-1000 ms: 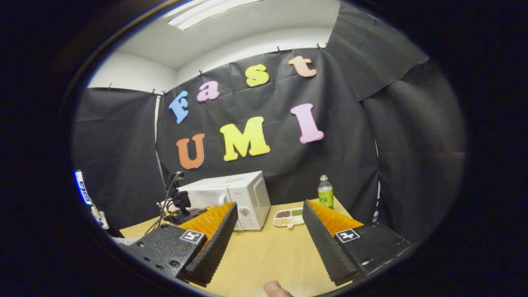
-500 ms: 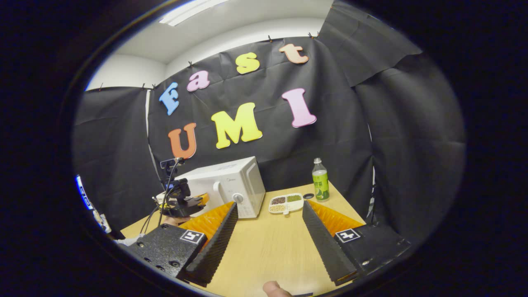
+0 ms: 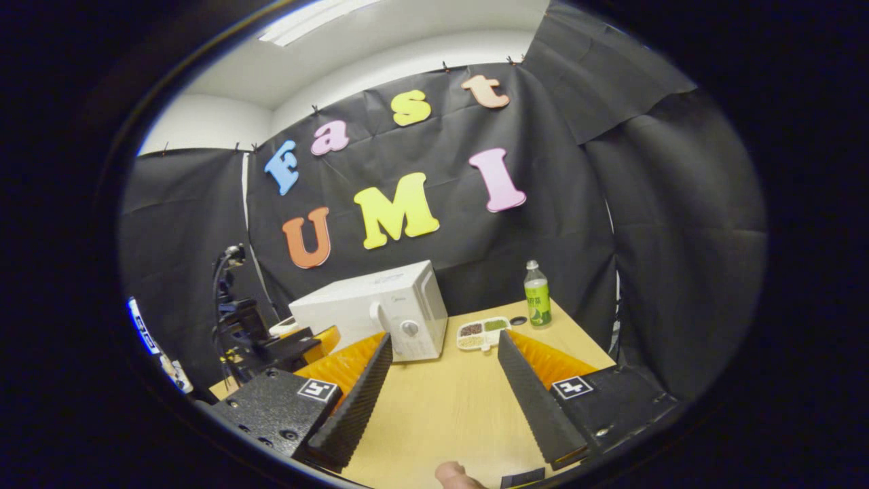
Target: Open the microwave oven with the left hand, put the food in, and close the microwave oven.
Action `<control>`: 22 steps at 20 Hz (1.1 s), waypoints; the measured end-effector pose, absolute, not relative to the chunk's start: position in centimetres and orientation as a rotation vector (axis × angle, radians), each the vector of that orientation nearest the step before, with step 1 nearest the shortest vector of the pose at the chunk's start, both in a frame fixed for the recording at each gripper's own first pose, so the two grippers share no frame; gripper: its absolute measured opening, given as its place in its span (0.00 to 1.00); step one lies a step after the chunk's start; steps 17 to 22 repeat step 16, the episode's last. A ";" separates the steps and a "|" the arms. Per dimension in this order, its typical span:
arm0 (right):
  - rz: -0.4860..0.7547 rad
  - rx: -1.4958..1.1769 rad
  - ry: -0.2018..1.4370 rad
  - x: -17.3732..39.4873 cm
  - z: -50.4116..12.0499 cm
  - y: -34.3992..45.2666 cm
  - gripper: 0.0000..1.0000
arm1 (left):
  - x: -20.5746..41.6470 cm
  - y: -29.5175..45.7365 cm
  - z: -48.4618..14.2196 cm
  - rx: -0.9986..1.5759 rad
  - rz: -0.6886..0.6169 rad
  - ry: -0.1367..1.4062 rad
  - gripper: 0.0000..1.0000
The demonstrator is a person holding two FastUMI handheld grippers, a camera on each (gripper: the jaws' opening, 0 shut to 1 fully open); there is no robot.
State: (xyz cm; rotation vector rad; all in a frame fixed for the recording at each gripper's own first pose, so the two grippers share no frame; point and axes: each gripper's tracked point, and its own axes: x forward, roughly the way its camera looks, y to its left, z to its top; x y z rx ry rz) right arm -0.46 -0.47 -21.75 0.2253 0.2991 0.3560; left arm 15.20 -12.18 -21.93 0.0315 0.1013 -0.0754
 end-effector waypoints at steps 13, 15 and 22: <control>0.253 0.111 0.112 -4.7 -9.7 1.4 1.00 | -2.3 -4.1 -7.7 0.052 0.135 0.065 0.94; 0.253 0.103 0.092 -5.6 -8.1 1.6 1.00 | -3.8 -4.2 -6.6 0.030 0.121 0.048 0.95; 0.255 0.100 0.087 -6.0 -7.5 1.8 1.00 | -4.5 -4.3 -6.2 0.022 0.113 0.036 0.95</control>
